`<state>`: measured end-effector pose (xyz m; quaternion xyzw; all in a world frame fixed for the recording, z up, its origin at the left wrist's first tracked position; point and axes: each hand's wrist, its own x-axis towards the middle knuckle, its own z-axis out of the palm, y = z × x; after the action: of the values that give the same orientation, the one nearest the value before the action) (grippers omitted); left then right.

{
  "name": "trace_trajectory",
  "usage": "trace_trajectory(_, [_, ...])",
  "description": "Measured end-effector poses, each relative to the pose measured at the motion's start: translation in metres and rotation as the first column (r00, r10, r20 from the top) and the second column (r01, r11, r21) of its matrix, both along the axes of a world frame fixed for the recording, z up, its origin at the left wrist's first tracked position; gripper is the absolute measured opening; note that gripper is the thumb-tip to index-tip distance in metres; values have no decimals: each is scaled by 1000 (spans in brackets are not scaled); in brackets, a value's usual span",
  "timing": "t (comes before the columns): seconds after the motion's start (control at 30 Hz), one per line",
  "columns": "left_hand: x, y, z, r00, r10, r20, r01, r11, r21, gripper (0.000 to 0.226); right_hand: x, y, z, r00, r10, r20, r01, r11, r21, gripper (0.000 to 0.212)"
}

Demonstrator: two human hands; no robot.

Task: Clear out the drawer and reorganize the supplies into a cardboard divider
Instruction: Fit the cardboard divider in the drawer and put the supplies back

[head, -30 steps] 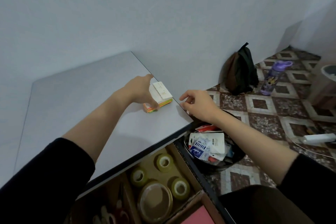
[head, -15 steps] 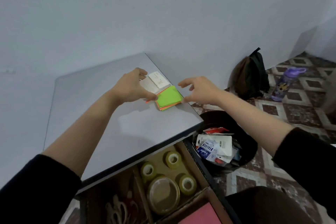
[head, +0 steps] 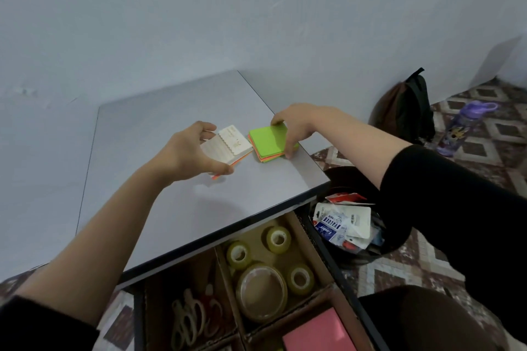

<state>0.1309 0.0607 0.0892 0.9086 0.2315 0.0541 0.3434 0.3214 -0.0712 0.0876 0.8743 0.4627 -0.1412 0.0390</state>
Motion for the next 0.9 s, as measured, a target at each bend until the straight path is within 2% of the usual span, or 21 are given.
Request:
trace_trajectory(0.23, [2, 2, -7, 1000, 0, 7, 0, 1000, 6, 99, 4, 1, -5, 999, 17, 32, -17, 1000, 11, 90])
trace_trajectory(0.43, [-7, 4, -5, 1000, 19, 11, -19, 1000, 13, 100, 6, -2, -11, 1000, 0, 28, -4, 992, 128, 88])
trace_trajectory(0.57, [-18, 1, 1, 1000, 21, 9, -21, 1000, 16, 111, 2, -9, -15, 1000, -15, 21, 10, 975, 221, 81])
trace_trajectory(0.7, [-31, -5, 9, 1000, 25, 18, -26, 999, 35, 104, -6, -16, -12, 999, -41, -8, 41, 950, 309, 76])
trace_trajectory(0.83, [-45, -10, 12, 1000, 23, 12, -23, 999, 46, 107, -10, -22, -13, 996, -83, -26, 87, 947, 308, 74])
trace_trajectory(0.9, [-50, -11, 11, 1000, 27, 8, -27, 998, 56, 94, -12, -24, -16, 994, -105, -43, 113, 947, 302, 75])
